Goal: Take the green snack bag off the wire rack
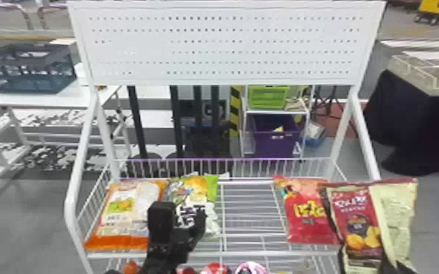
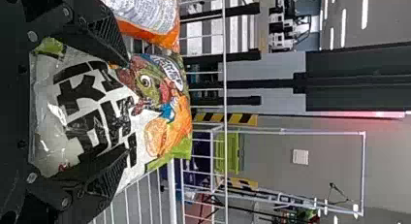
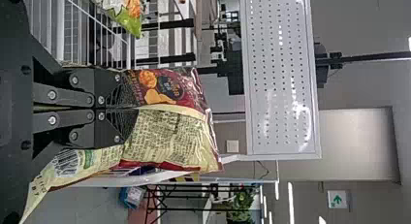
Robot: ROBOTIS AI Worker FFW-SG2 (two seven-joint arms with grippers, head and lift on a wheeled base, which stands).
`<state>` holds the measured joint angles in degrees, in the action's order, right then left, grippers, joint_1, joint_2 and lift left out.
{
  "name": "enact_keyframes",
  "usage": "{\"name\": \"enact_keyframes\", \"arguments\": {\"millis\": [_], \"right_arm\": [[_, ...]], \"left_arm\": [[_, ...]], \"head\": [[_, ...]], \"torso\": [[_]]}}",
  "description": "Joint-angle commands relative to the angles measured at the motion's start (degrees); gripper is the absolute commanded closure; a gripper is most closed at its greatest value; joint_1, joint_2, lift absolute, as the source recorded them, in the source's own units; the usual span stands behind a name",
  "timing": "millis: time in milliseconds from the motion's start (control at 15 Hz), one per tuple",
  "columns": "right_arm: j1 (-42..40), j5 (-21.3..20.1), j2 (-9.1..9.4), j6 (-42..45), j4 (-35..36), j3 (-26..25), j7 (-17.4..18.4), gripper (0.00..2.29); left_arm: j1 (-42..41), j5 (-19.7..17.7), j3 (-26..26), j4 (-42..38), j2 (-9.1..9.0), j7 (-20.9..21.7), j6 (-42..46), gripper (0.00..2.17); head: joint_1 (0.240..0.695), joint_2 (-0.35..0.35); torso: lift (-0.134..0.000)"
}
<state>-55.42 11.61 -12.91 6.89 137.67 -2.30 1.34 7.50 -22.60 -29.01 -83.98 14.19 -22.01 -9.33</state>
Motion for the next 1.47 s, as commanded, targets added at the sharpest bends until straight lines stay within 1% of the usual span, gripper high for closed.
{"name": "enact_keyframes", "arguments": {"millis": [0,67,200,400,600,733,800,867,1067,1200,1333,1400], "right_arm": [[0.14,-0.01,-0.01,0.0,-0.13,0.01,0.07,2.24],[0.23,-0.01,0.08,0.0,-0.13,0.01,0.07,2.24],[0.32,0.07,-0.01,0.0,-0.13,0.1,0.07,2.24],[0.32,0.16,-0.18,-0.18,-0.21,0.01,0.07,2.24],[0.4,0.34,-0.27,0.0,-0.21,0.01,0.07,2.24],[0.4,0.34,-0.36,0.0,-0.39,0.1,0.07,2.24],[0.4,0.34,-0.36,0.0,-0.3,0.19,0.07,2.24],[0.4,0.25,-0.27,0.0,-0.21,0.27,0.07,2.24],[0.05,0.34,-0.27,0.0,-0.04,0.19,0.07,2.24],[0.05,0.34,-0.36,0.0,0.05,0.27,0.07,2.24],[0.05,0.16,-0.27,0.0,0.14,0.45,-0.02,2.24],[0.05,0.16,-0.27,0.0,0.14,0.71,-0.02,2.24]], "left_arm": [[0.06,-0.52,0.09,0.22,0.22,-0.93,-0.12,2.0],[-0.12,-0.52,-0.26,-0.13,0.4,-0.58,-0.48,2.14],[-0.47,-0.43,-0.88,-1.27,0.49,-0.14,-1.0,2.14],[-2.84,-0.17,-0.09,-6.11,1.1,0.48,-3.46,2.14],[-7.85,2.38,0.88,-15.25,2.42,-0.49,-5.05,2.14],[-12.6,4.23,2.73,-23.86,4.0,-1.54,-4.87,2.14],[-15.24,5.28,4.31,-28.43,5.32,-2.07,-4.87,2.14],[-19.28,5.72,7.03,-33.88,6.38,-2.07,-4.52,2.14],[-33.34,6.69,16.88,-46.62,9.28,-1.46,-1.18,2.14],[-42.75,6.86,23.03,-51.37,9.19,0.48,5.32,2.14],[-49.25,7.22,26.81,-52.95,9.1,1.09,10.95,2.14],[-51.1,7.22,27.86,-53.04,8.66,1.53,12.88,2.14]], "head": [[0.499,0.0],[0.499,0.0],[0.499,0.0],[0.499,0.0],[0.499,0.0],[0.499,0.0],[0.499,0.0],[0.499,0.0],[0.499,0.0],[0.499,0.0],[0.499,0.0],[0.499,0.0]], "torso": [[0.0],[0.0],[0.0],[0.0],[0.0],[0.0],[0.0],[0.0],[0.0],[0.0],[0.0],[0.0]]}}
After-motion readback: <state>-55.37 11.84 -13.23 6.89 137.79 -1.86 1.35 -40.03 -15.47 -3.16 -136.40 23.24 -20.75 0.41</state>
